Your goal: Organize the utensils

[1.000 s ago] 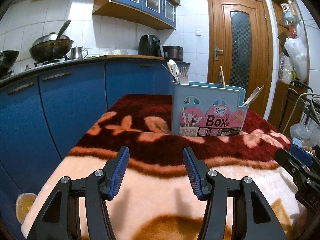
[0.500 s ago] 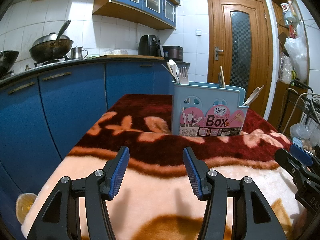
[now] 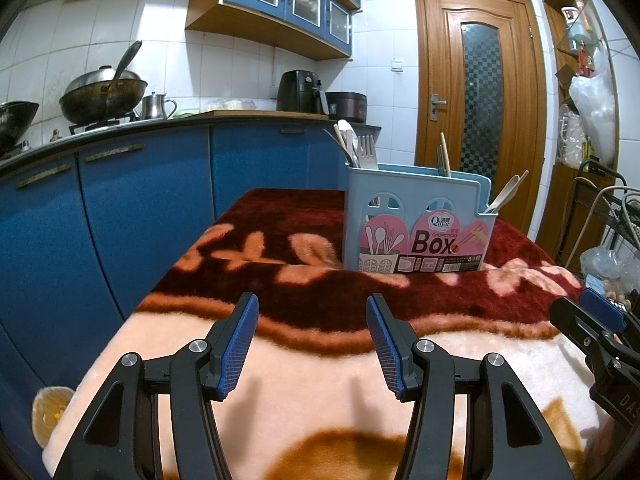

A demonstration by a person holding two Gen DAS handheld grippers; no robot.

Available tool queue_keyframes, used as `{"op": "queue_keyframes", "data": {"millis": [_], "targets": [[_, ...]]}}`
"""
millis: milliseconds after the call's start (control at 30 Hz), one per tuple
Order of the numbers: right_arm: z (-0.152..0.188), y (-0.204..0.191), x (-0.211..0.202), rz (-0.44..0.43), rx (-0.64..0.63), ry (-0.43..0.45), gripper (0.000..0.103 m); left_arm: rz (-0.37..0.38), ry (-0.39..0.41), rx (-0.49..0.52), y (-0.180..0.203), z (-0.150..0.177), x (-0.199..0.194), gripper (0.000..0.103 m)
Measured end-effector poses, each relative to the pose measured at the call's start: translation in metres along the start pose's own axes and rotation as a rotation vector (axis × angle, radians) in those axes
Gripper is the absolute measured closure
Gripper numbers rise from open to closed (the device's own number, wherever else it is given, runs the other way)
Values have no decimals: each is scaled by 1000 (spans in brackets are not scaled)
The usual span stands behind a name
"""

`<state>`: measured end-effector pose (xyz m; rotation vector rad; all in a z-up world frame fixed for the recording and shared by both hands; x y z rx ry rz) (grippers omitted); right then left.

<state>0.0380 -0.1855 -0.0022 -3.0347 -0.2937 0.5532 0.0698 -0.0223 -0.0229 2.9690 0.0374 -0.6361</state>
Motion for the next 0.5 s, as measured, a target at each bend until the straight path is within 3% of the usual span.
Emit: {"op": "queue_keyframes", "data": {"millis": [500], "targets": [[0, 0, 0, 0, 0, 0, 28, -1, 1, 3, 0, 0, 0, 46]]}}
Point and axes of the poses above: each gripper's, at about its wrist camera, not at the fingertips, and x roughly the way its jaws point, y to its right, z to its underside, the point moved 7 cm from there along x, roughly the way its jaws point, and after that the axes turned 4 degrees about -x, right-handed, at the moved point
